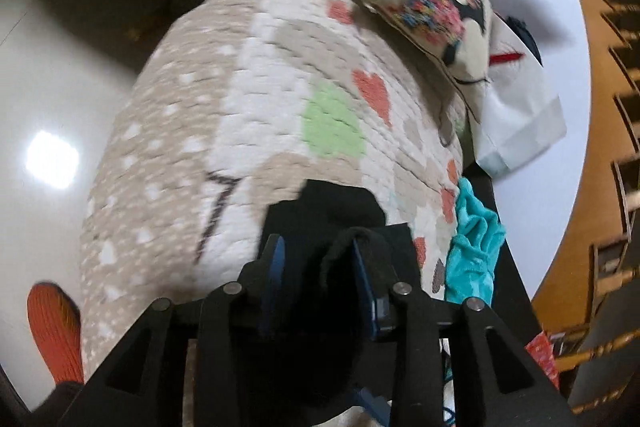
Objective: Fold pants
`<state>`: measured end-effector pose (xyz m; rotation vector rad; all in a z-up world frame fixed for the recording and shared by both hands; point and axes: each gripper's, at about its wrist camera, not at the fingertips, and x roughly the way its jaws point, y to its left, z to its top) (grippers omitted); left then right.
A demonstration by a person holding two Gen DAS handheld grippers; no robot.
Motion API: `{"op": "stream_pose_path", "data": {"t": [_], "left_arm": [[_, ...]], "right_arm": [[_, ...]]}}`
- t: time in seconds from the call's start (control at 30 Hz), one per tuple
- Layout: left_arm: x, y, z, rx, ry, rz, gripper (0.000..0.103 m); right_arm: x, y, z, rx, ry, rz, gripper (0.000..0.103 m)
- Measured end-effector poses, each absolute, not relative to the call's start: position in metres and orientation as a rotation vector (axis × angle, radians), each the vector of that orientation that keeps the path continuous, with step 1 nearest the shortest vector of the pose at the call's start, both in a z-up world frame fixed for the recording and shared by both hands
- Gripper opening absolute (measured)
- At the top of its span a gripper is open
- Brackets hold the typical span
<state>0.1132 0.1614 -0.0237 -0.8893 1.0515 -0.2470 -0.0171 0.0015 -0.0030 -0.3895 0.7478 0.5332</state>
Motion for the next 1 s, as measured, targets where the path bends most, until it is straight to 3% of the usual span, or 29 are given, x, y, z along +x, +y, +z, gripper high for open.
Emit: {"op": "stream_pose_path", "data": {"t": [0.13, 0.3, 0.43, 0.6, 0.73, 0.87, 1.0], "left_arm": [[0.097, 0.172, -0.032, -0.904, 1.056, -0.153, 0.038], [0.080, 0.200, -0.045, -0.994, 1.061, -0.040, 0.039], [0.071, 0.202, -0.014, -0.912, 0.936, -0.032, 0.039], [0.069, 0.153, 0.021, -0.716, 0.849, -0.131, 0.050], [0.081, 0.099, 0.024, -0.435, 0.880, -0.115, 0.055], [0.101, 0.075, -0.008, -0.176, 1.005, 0.078, 0.055], [0.103, 0.092, -0.028, -0.172, 1.062, 0.181, 0.054]], "right_arm": [[-0.035, 0.013, -0.005, -0.434, 0.763, 0.600, 0.066], [-0.050, -0.004, 0.008, -0.398, 0.801, 0.650, 0.066], [-0.049, -0.041, 0.035, -0.273, 0.805, 0.635, 0.066], [-0.017, -0.089, 0.055, -0.109, 0.781, 0.470, 0.067], [0.006, -0.103, 0.050, -0.022, 0.808, 0.393, 0.067], [0.018, -0.104, 0.040, 0.021, 0.843, 0.357, 0.067], [0.025, -0.116, 0.032, 0.068, 0.886, 0.323, 0.067]]}}
